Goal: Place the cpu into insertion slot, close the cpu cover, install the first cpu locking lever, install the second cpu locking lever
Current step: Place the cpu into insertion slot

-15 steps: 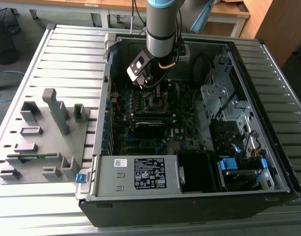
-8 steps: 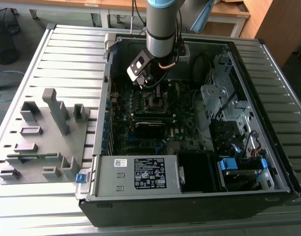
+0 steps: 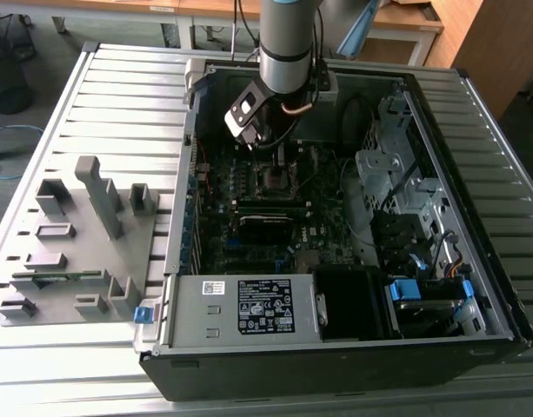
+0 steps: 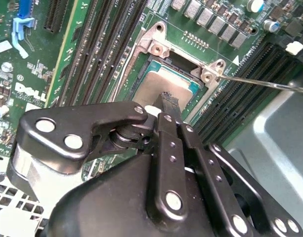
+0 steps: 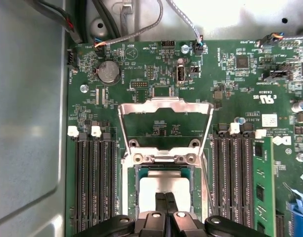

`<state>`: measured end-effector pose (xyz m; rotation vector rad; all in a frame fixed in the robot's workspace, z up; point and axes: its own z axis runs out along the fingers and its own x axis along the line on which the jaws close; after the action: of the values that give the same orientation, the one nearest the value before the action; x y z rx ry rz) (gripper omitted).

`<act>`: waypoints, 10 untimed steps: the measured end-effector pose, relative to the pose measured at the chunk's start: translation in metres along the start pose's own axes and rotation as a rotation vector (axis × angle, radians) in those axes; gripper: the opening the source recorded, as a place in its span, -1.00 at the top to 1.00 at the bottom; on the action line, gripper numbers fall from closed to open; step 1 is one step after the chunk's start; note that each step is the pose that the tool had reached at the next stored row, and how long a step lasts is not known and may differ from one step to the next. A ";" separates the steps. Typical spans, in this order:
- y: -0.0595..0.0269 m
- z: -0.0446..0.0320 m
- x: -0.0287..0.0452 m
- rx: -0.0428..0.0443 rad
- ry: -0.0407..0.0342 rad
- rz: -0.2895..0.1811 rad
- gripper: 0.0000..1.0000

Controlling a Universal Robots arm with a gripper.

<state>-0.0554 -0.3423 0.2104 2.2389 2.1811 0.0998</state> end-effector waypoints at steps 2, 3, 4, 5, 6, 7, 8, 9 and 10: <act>0.0002 -0.0043 0.0002 -0.0001 0.0000 0.000 0.80; 0.0003 -0.0063 0.0002 0.0000 0.0000 0.000 0.80; 0.0005 -0.0082 0.0003 0.0000 0.0000 0.000 0.80; 0.0006 -0.0099 0.0004 0.0000 0.0000 0.000 0.80; 0.0007 -0.0116 0.0004 -0.0001 0.0001 0.000 0.80; 0.0007 -0.0131 0.0005 0.0000 0.0000 0.000 0.80; 0.0008 -0.0145 0.0005 0.0000 -0.0001 0.000 0.80; 0.0009 -0.0159 0.0006 0.0000 -0.0001 0.000 0.80; 0.0010 -0.0173 0.0006 0.0000 0.0000 0.000 0.80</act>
<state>-0.0554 -0.3423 0.2278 2.2389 2.1811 0.0999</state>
